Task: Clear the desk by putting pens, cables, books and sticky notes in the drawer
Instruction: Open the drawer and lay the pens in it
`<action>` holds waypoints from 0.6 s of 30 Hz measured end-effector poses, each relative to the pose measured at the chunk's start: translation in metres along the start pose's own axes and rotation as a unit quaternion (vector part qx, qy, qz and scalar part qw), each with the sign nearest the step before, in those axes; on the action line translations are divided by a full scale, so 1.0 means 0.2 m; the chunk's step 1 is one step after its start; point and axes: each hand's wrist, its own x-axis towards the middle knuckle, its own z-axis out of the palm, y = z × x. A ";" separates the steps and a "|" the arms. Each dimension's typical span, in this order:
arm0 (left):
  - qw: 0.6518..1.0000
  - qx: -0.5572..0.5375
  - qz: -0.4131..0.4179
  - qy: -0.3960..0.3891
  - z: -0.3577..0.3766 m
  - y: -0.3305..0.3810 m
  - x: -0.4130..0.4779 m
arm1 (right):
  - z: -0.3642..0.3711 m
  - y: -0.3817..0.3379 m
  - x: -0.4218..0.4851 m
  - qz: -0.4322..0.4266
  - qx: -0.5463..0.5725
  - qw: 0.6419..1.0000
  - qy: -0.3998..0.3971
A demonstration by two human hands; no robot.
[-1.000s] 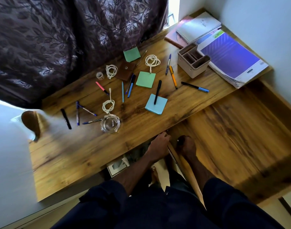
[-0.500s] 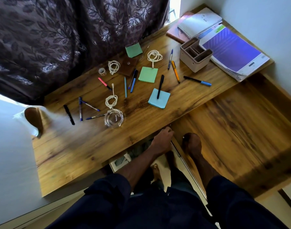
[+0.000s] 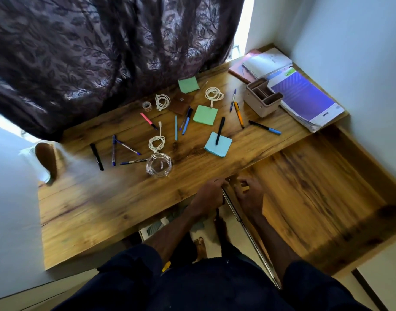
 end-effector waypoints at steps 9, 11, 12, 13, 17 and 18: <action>0.958 0.000 -0.195 0.211 -0.28 -0.28 -0.23 | 0.38 -0.51 0.04 -0.063 -0.005 0.991 -0.120; 0.938 0.017 -0.266 0.222 -0.36 -0.36 -0.28 | 0.46 -0.58 0.06 -0.045 -0.012 0.987 -0.152; 0.928 0.024 -0.295 0.228 -0.40 -0.40 -0.31 | 0.49 -0.62 0.07 -0.030 -0.016 0.985 -0.168; 0.920 0.031 -0.316 0.230 -0.44 -0.45 -0.33 | 0.54 -0.64 0.08 -0.015 -0.014 0.983 -0.183; 0.909 0.029 -0.366 0.197 -0.57 -0.60 -0.35 | 0.69 -0.76 0.20 0.016 -0.040 0.972 -0.233; 0.904 0.023 -0.381 0.191 -0.60 -0.63 -0.34 | 0.73 -0.78 0.24 0.026 -0.049 0.968 -0.243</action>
